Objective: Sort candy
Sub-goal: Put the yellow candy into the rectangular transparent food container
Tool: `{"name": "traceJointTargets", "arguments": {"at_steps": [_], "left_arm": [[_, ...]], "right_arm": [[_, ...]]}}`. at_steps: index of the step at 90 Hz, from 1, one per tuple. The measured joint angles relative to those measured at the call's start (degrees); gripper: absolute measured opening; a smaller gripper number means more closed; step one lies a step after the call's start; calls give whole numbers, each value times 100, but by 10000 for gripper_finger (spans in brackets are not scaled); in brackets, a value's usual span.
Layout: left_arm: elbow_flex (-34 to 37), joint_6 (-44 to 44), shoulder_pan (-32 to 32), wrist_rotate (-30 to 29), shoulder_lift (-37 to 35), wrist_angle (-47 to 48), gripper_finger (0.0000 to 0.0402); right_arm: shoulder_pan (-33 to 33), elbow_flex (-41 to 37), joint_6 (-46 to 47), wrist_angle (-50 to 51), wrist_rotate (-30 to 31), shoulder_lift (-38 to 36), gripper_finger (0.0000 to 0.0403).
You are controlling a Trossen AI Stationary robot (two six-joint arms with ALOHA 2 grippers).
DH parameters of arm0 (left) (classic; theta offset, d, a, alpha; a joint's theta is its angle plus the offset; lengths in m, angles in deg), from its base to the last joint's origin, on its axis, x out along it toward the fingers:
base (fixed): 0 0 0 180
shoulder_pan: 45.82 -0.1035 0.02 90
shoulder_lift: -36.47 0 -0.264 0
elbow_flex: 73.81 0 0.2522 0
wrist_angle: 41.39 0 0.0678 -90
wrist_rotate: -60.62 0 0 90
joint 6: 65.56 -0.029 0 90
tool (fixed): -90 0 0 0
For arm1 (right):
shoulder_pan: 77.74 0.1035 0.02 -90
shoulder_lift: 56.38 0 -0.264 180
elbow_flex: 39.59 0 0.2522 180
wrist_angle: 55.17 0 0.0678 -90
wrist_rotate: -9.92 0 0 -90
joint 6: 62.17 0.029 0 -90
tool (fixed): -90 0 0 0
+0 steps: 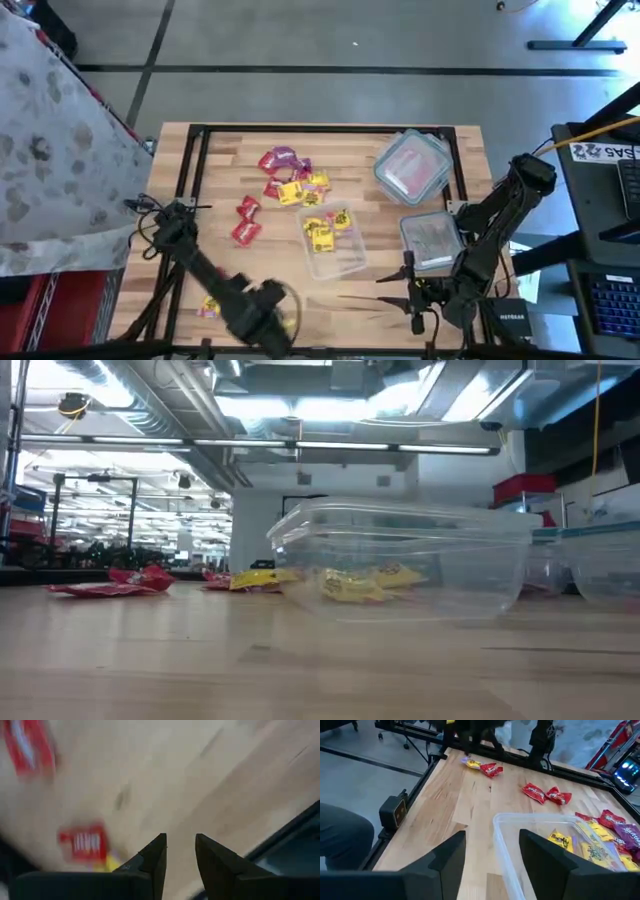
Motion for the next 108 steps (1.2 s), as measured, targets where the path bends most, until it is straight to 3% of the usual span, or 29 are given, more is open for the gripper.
{"name": "traceJointTargets", "arguments": {"at_steps": [17, 26, 52, 65, 73, 91, 108], "left_arm": [[885, 532, 450, 1399, 2, 7, 87], [1200, 520, 588, 1774, -6, 11, 87], [1729, 670, 731, 1667, -55, -251, 87], [1800, 159, 680, 1602, -55, -452, 87], [1802, 420, 643, 1569, -55, -373, 87], [1800, 465, 571, 1868, -75, -425, 87], [1798, 672, 588, 1887, -77, -644, 139]], "right_arm": [[0, 0, -435, -229, 5, 0, 172], [-2, 2, -649, -306, 15, 0, 172], [-81, 2, -747, -306, -4, 0, 172], [-81, 2, -742, -305, -52, 0, 172], [-78, 2, -717, -308, -52, 0, 172], [-76, 2, -699, -392, -58, 0, 172], [-76, 2, -695, -415, -107, 0, 172]]}}
